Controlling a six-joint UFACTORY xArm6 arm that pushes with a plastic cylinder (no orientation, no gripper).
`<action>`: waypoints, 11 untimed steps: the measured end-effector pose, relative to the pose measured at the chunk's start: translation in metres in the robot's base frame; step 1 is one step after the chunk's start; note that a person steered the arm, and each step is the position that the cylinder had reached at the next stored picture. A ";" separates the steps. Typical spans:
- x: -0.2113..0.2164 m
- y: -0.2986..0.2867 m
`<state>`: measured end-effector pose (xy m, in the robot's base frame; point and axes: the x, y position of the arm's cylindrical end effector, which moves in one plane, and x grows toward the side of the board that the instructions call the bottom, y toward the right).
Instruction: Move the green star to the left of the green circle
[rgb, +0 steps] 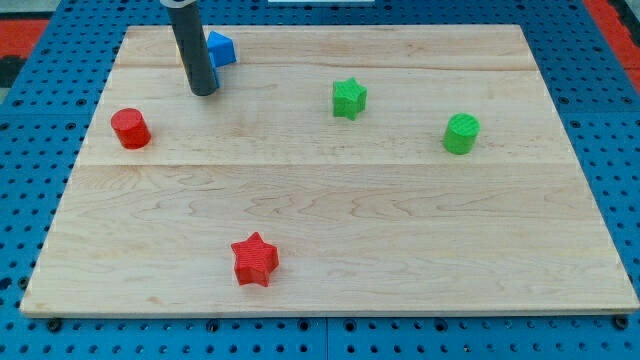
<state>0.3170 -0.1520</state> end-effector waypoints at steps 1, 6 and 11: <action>-0.001 0.004; 0.047 0.275; 0.059 0.314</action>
